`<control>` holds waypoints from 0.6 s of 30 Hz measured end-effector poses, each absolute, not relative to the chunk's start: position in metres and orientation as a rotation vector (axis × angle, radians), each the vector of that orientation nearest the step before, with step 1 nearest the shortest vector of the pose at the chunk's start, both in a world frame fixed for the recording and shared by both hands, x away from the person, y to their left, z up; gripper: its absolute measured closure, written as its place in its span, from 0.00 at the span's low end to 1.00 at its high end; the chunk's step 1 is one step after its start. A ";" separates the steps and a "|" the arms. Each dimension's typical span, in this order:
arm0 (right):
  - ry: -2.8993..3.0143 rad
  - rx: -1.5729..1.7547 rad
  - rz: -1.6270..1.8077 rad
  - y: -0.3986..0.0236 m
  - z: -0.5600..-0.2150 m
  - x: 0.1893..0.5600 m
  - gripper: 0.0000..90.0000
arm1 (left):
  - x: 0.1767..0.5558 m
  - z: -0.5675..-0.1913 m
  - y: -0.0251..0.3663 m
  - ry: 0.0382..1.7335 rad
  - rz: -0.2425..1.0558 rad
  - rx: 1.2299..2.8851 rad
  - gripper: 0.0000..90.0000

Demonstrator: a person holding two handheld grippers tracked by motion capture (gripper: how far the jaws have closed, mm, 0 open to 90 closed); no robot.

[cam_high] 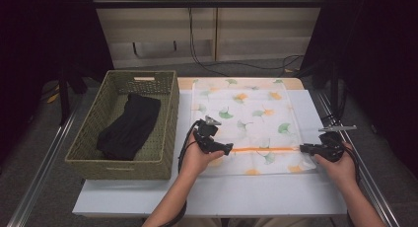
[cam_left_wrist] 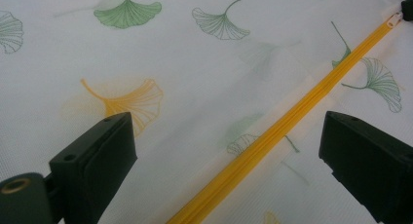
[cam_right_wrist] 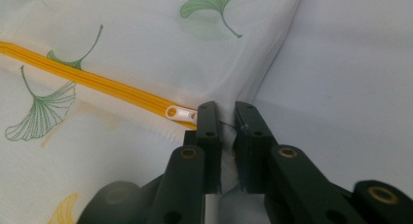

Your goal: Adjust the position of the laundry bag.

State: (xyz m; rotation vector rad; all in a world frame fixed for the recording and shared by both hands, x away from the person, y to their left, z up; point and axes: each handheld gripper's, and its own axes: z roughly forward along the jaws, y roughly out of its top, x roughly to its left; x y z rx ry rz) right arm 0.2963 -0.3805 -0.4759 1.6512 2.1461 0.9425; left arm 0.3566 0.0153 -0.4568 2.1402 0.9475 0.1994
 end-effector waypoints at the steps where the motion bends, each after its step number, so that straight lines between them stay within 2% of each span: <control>1: 2.148 1.650 0.942 -0.380 -0.476 0.296 0.94 | 0.356 -0.457 0.015 0.948 0.200 2.141 0.07; 18: 2.167 1.612 0.976 -0.381 -0.474 0.297 0.95 | 0.356 -0.454 0.016 0.940 0.203 2.144 0.07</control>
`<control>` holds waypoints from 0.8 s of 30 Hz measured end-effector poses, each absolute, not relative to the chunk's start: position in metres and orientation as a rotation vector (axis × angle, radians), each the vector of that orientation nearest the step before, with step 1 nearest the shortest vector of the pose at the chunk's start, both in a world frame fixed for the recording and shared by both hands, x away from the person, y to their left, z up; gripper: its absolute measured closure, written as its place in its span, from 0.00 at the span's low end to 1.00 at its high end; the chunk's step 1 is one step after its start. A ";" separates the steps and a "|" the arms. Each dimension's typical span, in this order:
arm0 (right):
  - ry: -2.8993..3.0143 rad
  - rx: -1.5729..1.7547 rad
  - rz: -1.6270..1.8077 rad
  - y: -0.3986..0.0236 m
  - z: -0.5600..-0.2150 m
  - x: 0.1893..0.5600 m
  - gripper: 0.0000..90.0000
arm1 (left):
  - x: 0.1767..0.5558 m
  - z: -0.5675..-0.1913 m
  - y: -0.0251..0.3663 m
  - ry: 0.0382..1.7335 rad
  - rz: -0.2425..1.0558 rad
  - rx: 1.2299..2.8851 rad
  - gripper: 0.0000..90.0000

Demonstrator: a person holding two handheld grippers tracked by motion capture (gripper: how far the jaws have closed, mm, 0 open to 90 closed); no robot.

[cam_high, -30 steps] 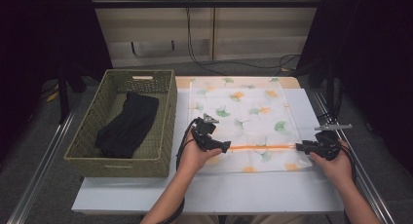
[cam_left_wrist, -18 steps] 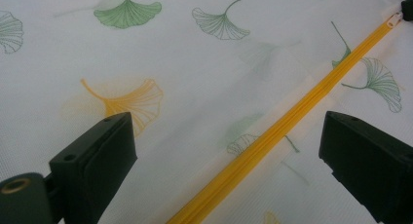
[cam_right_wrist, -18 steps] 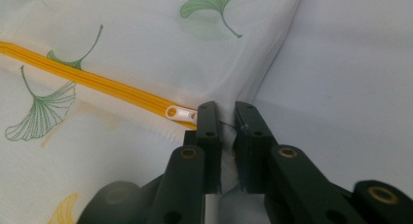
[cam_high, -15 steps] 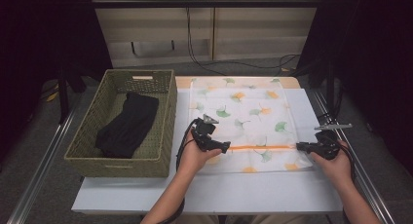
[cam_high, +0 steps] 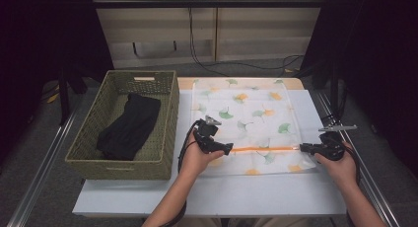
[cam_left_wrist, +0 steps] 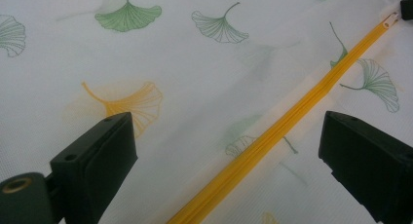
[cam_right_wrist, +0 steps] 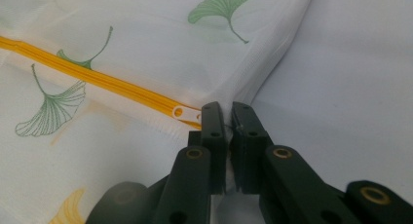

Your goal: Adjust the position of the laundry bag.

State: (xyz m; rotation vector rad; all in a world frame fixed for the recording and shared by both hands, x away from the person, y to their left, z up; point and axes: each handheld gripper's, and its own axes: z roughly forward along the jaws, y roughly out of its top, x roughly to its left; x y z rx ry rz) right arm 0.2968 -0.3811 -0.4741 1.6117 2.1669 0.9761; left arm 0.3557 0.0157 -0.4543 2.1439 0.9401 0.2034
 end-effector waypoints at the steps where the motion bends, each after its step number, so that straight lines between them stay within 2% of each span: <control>1: 2.172 1.609 0.982 -0.381 -0.474 0.297 0.95 | 0.355 -0.454 0.015 0.940 0.202 2.143 0.07; 24: 2.138 1.597 1.162 -0.383 -0.464 0.296 0.95 | 0.353 -0.451 0.009 0.904 0.180 2.159 0.07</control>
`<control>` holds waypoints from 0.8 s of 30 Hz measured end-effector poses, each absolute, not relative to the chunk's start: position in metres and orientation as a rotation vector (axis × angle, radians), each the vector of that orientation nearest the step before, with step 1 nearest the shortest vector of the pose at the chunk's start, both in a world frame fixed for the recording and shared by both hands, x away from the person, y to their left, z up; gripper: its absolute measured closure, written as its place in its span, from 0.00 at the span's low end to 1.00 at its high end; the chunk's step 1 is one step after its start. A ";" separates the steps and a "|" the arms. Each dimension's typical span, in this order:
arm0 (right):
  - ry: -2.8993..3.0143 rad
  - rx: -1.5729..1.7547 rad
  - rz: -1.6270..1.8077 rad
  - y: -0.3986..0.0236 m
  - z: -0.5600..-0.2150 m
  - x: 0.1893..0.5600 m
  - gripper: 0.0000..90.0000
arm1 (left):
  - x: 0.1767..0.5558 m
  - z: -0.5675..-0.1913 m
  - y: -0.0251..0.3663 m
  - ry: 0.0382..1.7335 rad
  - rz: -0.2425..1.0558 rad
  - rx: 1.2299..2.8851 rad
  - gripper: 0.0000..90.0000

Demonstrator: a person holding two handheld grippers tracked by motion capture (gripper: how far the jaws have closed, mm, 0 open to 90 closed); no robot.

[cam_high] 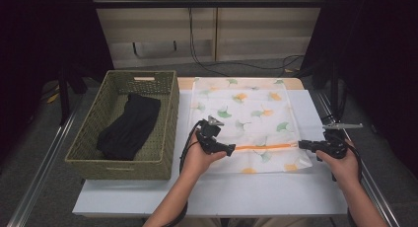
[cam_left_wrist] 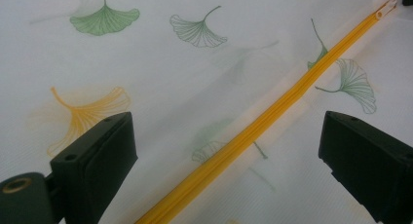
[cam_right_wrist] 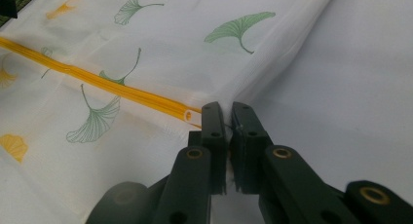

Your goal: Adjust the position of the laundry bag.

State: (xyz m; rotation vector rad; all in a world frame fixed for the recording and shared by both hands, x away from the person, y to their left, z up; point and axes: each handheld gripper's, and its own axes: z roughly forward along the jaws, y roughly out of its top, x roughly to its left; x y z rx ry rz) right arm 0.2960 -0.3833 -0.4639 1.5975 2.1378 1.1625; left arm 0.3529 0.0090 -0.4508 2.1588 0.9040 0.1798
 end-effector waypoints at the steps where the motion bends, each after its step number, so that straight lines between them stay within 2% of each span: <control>1: 2.142 1.611 1.163 -0.383 -0.464 0.296 0.95 | 0.353 -0.450 0.008 0.908 0.185 2.153 0.07; 24: 2.150 1.629 1.256 -0.382 -0.453 0.297 0.96 | 0.356 -0.455 -0.031 0.822 0.078 2.201 0.09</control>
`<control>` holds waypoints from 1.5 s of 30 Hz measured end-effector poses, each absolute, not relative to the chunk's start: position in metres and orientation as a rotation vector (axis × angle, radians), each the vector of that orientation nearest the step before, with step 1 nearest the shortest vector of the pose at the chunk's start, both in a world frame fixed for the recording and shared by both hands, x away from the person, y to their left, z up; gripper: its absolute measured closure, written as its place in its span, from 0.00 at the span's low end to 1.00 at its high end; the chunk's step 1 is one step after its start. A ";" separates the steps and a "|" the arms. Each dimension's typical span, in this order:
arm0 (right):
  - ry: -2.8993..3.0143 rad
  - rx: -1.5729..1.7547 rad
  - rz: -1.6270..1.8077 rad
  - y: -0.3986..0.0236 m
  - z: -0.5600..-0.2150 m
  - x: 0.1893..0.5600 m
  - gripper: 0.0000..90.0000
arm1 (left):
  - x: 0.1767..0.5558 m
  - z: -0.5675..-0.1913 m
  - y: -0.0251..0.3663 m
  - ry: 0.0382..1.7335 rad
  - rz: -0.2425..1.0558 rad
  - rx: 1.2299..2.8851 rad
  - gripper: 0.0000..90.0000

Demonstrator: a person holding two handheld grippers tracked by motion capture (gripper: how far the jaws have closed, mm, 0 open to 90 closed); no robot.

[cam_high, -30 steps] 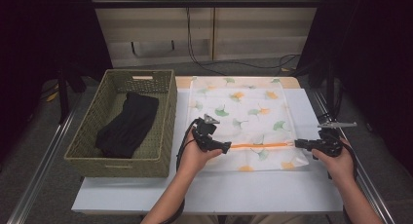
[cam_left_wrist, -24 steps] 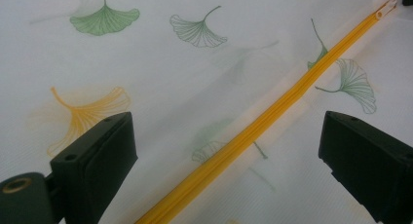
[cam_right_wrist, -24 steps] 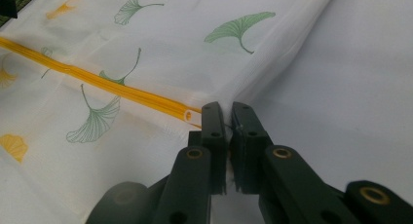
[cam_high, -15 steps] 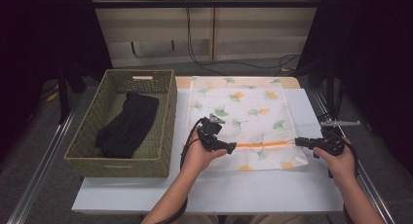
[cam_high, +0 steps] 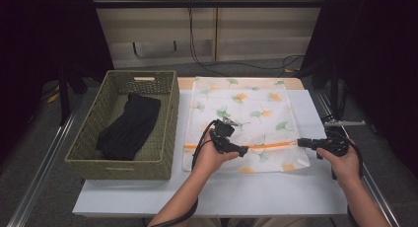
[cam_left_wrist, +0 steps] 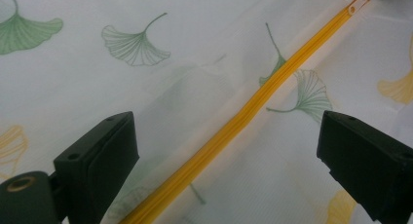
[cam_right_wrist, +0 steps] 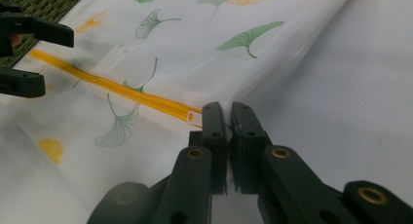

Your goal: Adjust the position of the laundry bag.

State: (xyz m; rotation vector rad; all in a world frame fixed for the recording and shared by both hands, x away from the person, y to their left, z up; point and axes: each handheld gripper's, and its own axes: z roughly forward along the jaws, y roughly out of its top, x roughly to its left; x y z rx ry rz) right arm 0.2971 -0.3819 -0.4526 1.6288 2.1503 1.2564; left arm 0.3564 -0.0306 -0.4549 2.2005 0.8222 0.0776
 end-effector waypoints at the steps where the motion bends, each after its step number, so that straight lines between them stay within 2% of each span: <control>1: 2.151 1.629 1.256 -0.382 -0.452 0.297 0.96 | 0.356 -0.455 -0.033 0.824 0.078 2.196 0.09; 20: 2.158 1.610 1.284 -0.379 -0.450 0.299 0.96 | 0.359 -0.455 -0.062 0.799 0.013 2.190 0.13; 30: 2.168 1.589 1.299 -0.378 -0.449 0.300 0.96 | 0.358 -0.453 -0.078 0.762 -0.020 2.192 0.18; 31: 2.168 1.589 1.299 -0.378 -0.449 0.300 0.96 | 0.359 -0.452 -0.077 0.730 -0.004 2.234 0.18; 45: 2.179 1.580 1.311 -0.375 -0.448 0.301 0.96 | 0.360 -0.449 -0.091 0.726 -0.048 2.193 0.28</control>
